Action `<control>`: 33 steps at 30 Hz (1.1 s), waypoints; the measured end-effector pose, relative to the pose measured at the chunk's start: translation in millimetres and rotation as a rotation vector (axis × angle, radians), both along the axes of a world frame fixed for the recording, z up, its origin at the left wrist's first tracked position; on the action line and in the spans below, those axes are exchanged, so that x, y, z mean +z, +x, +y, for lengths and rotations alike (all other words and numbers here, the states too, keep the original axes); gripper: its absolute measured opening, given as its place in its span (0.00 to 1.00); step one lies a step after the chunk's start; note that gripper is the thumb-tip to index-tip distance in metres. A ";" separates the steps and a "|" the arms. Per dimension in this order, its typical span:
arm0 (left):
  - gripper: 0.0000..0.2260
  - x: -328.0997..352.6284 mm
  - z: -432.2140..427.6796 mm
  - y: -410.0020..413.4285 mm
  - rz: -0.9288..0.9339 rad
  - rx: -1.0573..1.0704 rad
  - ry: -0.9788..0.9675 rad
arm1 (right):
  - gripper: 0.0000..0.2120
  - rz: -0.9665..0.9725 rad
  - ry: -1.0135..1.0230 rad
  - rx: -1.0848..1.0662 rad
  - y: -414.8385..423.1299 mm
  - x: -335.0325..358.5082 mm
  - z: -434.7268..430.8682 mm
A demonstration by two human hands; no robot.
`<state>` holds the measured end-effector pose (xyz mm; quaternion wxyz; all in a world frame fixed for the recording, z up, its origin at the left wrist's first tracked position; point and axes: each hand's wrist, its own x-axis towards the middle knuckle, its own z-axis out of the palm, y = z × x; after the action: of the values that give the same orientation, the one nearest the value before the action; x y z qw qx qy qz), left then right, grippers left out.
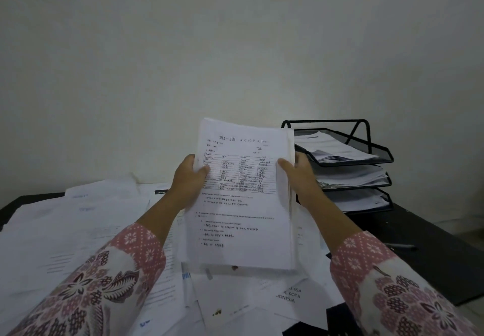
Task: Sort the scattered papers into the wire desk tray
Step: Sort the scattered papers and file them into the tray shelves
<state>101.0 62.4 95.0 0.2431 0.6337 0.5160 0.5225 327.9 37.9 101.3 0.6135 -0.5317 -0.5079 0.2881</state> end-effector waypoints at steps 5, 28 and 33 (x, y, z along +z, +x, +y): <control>0.15 -5.3 0.5 13.9 0.109 -0.074 -0.197 | 0.17 0.018 -0.185 -0.002 13.6 -17.1 -5.4; 0.09 -71.4 -20.0 102.8 0.028 -0.587 -0.744 | 0.17 0.032 -0.563 -0.296 154.4 -80.5 -35.5; 0.09 -73.8 -25.1 123.1 0.066 -0.770 -0.841 | 0.18 0.121 -0.559 -0.390 182.1 -80.1 -43.2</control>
<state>224.0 37.3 21.2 0.6311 0.6408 0.4187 0.1258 510.0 -5.3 21.2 0.5165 -0.7482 -0.2611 0.3244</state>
